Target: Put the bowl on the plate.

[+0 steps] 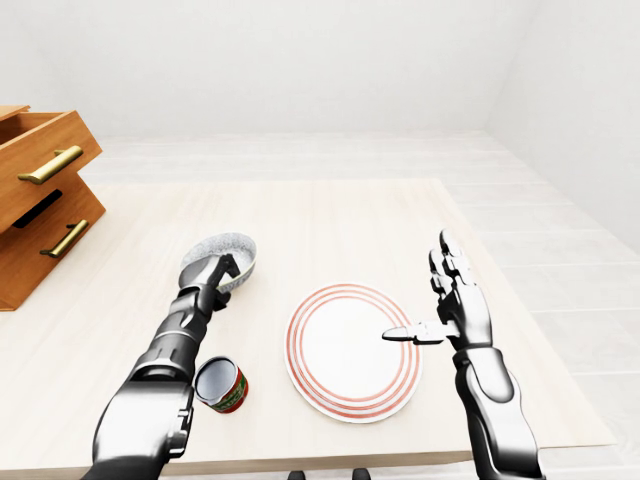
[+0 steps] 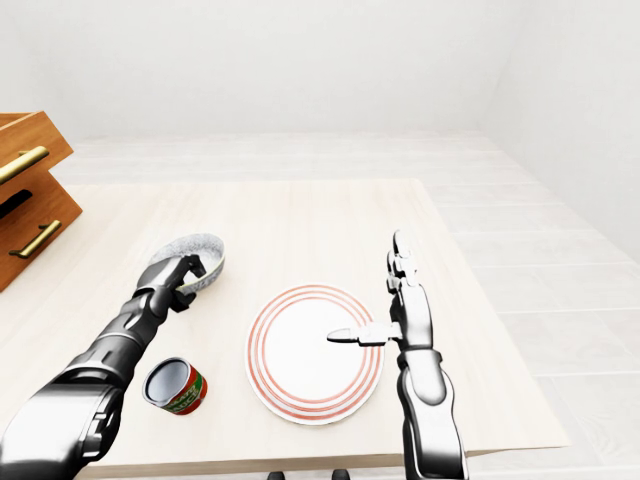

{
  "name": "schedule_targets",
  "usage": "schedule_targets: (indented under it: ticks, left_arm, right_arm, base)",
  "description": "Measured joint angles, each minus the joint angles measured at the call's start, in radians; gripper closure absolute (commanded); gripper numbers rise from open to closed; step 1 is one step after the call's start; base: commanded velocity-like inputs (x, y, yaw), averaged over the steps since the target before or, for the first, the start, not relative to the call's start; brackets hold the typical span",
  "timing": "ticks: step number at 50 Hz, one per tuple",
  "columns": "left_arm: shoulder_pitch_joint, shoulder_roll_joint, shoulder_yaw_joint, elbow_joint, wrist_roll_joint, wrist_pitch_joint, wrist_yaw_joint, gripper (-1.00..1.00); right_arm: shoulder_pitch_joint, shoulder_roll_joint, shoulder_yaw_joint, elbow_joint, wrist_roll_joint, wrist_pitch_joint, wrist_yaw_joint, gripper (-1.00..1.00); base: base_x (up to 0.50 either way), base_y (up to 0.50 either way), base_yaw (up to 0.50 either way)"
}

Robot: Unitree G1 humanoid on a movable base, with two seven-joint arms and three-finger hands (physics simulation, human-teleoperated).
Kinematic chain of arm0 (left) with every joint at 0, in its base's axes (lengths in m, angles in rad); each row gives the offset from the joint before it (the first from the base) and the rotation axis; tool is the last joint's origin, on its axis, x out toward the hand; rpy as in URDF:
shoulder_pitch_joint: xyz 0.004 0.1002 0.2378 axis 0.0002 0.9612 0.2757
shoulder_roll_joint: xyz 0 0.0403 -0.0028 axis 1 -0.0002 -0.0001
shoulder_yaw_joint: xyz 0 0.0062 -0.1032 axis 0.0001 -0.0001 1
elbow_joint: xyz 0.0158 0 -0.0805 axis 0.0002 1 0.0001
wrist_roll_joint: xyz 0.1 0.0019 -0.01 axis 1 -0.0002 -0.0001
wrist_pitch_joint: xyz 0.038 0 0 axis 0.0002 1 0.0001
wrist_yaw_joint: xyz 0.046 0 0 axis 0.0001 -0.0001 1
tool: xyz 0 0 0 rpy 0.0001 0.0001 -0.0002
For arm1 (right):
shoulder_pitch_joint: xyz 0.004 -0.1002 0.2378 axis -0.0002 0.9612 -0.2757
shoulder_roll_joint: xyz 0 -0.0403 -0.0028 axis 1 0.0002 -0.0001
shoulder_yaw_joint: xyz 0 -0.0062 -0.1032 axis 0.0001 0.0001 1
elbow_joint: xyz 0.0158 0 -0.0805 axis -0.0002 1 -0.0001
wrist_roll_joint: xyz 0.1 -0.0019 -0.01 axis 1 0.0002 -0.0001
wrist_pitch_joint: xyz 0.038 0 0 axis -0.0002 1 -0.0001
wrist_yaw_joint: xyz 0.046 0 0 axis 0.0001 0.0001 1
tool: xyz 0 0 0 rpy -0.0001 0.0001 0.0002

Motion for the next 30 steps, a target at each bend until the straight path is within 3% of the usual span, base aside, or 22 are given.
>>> schedule_targets:
  ticks: [5,8,30]
  left_arm:
    - [-0.002,0.001,0.002,-0.002,-0.006,0.000,-0.011,0.76]
    - [-0.002,0.001,0.002,-0.003,-0.010,0.000,-0.017,1.00]
    - [0.005,0.013,0.001,-0.060,-0.016,0.008,-0.054,1.00]
  right_arm:
    - [0.004,0.001,0.000,-0.005,0.000,0.000,0.001,-1.00]
    - [0.006,0.001,0.000,-0.007,0.000,0.000,0.001,-1.00]
    - [0.008,0.003,0.001,-0.015,0.001,0.000,0.001,-1.00]
  base:
    - [0.00,0.00,0.00]
    - [0.00,0.00,0.00]
    - [0.00,0.00,0.00]
